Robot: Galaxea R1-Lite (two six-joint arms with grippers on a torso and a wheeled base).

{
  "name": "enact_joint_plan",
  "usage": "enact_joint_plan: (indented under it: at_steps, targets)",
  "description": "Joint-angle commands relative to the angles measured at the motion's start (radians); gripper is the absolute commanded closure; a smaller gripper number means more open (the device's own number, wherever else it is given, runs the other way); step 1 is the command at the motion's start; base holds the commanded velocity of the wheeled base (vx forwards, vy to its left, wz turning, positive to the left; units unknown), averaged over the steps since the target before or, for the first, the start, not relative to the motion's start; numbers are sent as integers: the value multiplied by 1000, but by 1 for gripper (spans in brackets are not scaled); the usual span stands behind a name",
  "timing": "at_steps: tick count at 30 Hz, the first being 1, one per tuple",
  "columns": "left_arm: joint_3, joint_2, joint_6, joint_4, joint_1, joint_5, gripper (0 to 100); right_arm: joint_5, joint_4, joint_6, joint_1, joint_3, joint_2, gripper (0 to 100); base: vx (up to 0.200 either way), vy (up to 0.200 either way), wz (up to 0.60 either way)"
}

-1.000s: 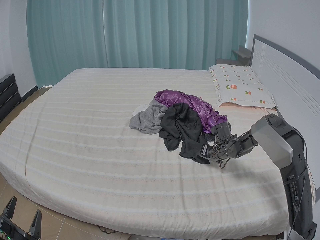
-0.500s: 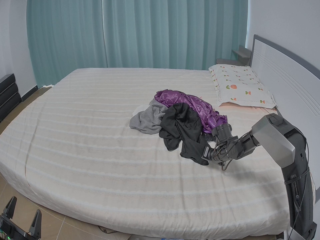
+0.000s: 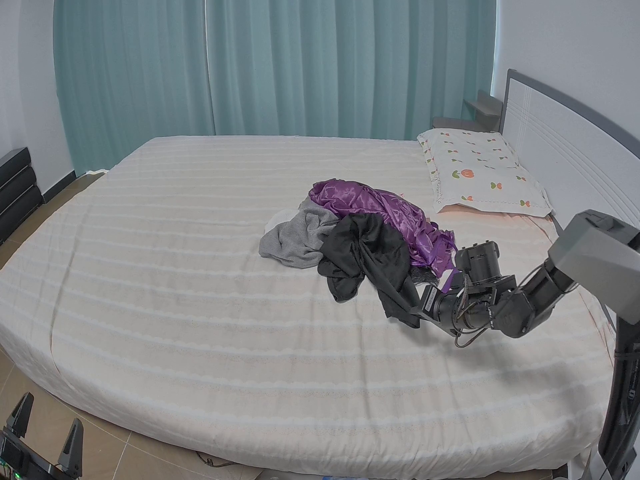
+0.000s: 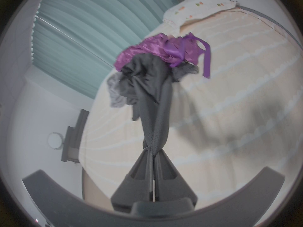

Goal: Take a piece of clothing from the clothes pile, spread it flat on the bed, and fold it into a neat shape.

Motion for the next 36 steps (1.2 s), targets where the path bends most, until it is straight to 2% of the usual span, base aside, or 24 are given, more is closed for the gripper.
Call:
enact_joint_plan:
  at_steps: [1,4,5,10,18,23,29,34,36]
  targets:
    - [18,-18,0,0,0,0,0,49,-223,57,84,260,-307,100,0,0,0]
    - [18,-18,0,0,0,0,0,48,-281,65,117,311,-375,100,0,0,0]
    - [18,-18,0,0,0,0,0,45,-309,65,150,343,-436,100,0,0,0]
    - [18,-18,0,0,0,0,0,39,-312,65,212,357,-567,100,0,0,0]
    - [18,-18,2,0,0,-7,0,34,-315,56,262,324,-682,100,0,0,0]
    - [18,-18,0,0,0,-7,0,42,-316,53,279,321,-723,100,0,0,0]
    - [18,-18,6,-5,0,-20,0,42,-385,48,285,350,-752,100,0,0,0]
    - [18,-18,9,-8,0,-14,0,42,-387,48,272,367,-762,100,0,0,0]
    - [-53,-3,-14,-37,0,-9,0,43,-389,46,272,373,-758,100,0,0,0]
